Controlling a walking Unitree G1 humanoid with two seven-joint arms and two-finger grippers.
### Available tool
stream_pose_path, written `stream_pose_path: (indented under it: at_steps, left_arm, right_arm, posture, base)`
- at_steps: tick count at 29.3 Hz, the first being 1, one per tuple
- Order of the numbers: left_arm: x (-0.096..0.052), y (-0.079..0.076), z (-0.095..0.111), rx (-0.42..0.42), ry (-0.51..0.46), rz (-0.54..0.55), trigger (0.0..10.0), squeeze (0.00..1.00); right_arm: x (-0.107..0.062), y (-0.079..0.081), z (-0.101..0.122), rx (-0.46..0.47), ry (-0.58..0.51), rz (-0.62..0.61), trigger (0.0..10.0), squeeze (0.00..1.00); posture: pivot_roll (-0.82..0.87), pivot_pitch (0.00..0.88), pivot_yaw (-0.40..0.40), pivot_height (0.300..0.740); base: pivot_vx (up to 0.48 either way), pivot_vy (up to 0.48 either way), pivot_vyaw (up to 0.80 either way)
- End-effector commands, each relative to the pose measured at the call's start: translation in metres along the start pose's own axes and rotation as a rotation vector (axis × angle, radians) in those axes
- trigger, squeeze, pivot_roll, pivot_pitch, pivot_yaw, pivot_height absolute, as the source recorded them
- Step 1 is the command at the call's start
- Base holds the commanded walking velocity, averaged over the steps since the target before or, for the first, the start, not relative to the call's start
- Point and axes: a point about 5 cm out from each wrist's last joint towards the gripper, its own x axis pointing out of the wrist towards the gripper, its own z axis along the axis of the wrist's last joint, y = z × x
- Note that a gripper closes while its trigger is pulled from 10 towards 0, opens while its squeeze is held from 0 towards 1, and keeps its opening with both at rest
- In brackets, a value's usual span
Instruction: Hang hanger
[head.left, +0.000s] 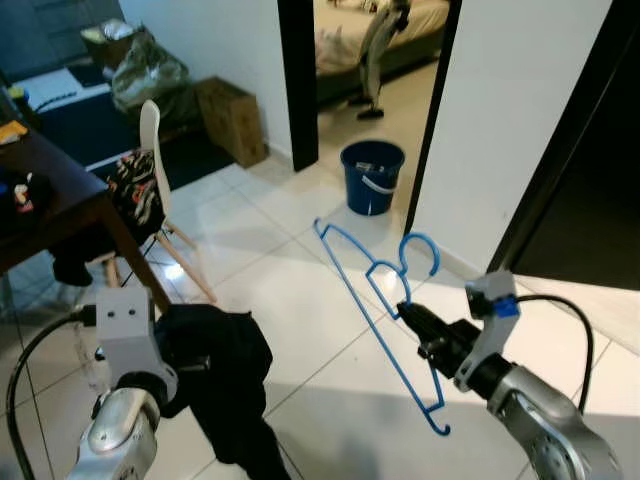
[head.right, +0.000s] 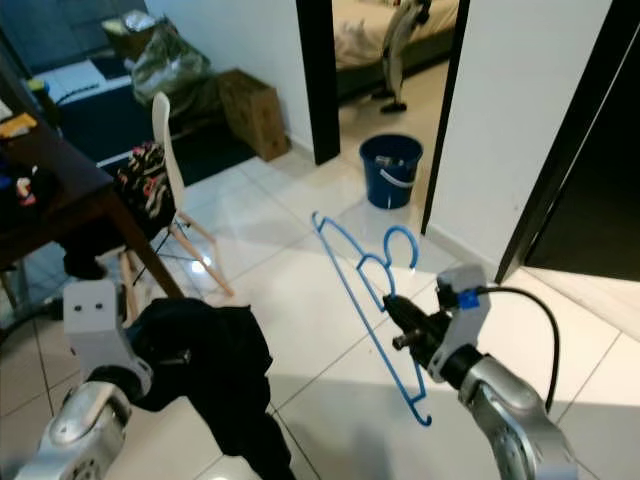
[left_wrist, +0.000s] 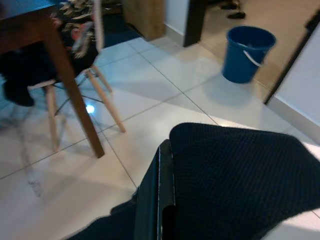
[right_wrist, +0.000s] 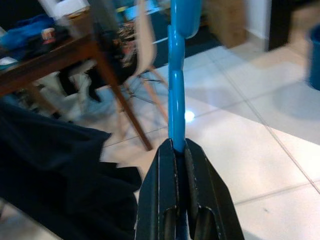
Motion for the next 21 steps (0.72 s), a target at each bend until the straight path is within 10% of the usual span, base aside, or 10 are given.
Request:
stream_pose_path:
  at_steps: [1,13,21]
  left_arm:
    - [-0.002,0.002,-0.001,-0.002,0.005,0.011,10.0,0.00]
    - [0.005,0.010,0.011,-0.025,-0.048,0.048,10.0,0.00]
    - [0.022,0.017,0.055,0.023,-0.201,0.068,10.0,0.00]
  right_arm:
    - [-0.002,0.003,-0.003,0.011,0.000,0.017,10.0,0.00]
    - [-0.003,0.002,-0.001,0.027,-0.021,0.019,10.0,0.00]
    - [-0.002,0.005,-0.003,-0.011,-0.009,0.052,10.0,0.00]
  posture:
    - [-0.07,0.070,0.041,0.740]
    - [-0.06,0.057,0.039,0.740]
    - [-0.06,0.043,0.042,0.740]
  base:
    - [0.326,0.000,0.70]
    - [0.467,0.000,0.11]
    - [0.480,0.000,0.71]
